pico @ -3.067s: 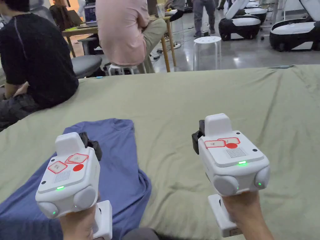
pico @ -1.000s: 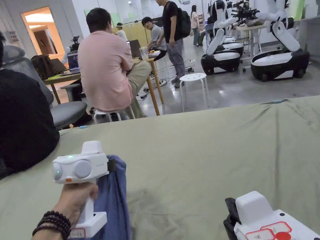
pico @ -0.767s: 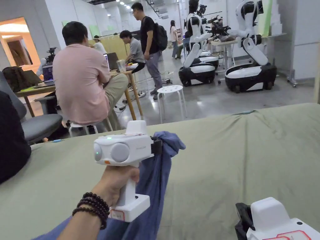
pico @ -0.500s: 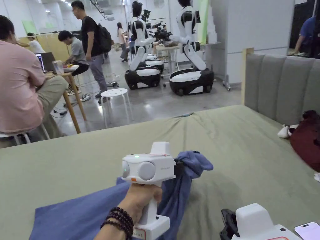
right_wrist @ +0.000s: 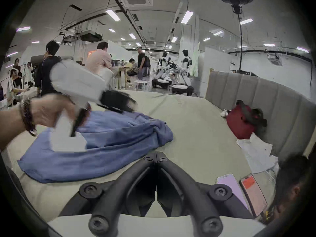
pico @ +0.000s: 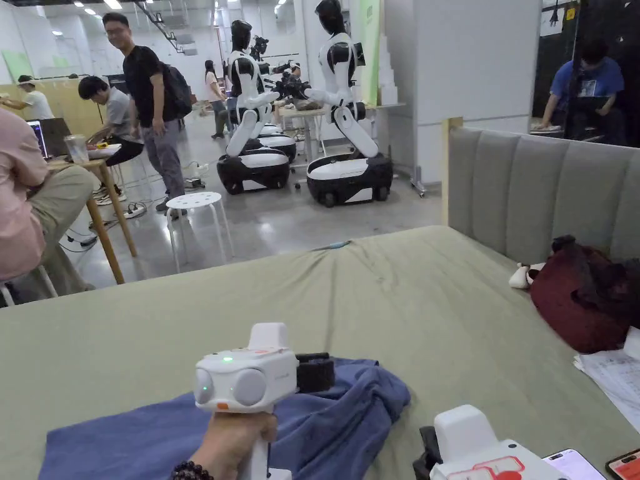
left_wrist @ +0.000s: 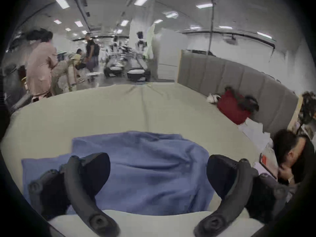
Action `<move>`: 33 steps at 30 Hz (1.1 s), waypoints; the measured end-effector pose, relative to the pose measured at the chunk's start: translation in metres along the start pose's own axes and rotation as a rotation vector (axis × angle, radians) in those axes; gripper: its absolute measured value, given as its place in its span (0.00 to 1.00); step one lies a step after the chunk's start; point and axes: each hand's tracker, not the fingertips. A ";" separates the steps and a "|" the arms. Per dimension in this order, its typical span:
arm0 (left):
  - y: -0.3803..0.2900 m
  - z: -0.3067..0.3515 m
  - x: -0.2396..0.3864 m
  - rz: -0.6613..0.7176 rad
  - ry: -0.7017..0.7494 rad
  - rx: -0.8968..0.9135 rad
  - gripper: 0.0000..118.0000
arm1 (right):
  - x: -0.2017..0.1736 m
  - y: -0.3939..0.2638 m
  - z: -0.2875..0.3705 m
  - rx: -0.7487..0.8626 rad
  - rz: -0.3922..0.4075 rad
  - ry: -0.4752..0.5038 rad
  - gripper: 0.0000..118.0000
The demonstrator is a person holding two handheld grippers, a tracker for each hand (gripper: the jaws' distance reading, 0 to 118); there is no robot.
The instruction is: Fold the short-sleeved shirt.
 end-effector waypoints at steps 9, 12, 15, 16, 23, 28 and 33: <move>-0.009 0.099 -0.141 0.103 0.299 0.043 0.00 | -0.024 0.037 -0.088 -0.038 0.051 -0.005 0.00; -0.021 0.104 -0.182 0.107 0.391 0.022 0.00 | -0.031 0.045 -0.090 -0.031 0.043 0.014 0.00; -0.033 0.085 -0.225 0.137 0.443 -0.004 0.18 | -0.037 0.048 -0.096 -0.026 0.046 0.033 0.00; -0.036 0.076 -0.242 0.147 0.457 -0.023 0.39 | -0.038 0.048 -0.099 -0.025 0.052 0.042 0.00; -0.054 0.010 -0.320 0.119 0.671 -0.203 0.93 | -0.031 0.041 -0.113 -0.009 0.026 0.032 0.01; -0.055 -0.010 -0.330 0.221 0.572 -0.288 0.93 | -0.021 0.039 -0.117 -0.032 0.048 0.017 0.01; -0.047 0.008 -0.304 0.162 0.510 -0.243 0.53 | -0.011 0.036 -0.130 -0.101 0.016 -0.008 0.00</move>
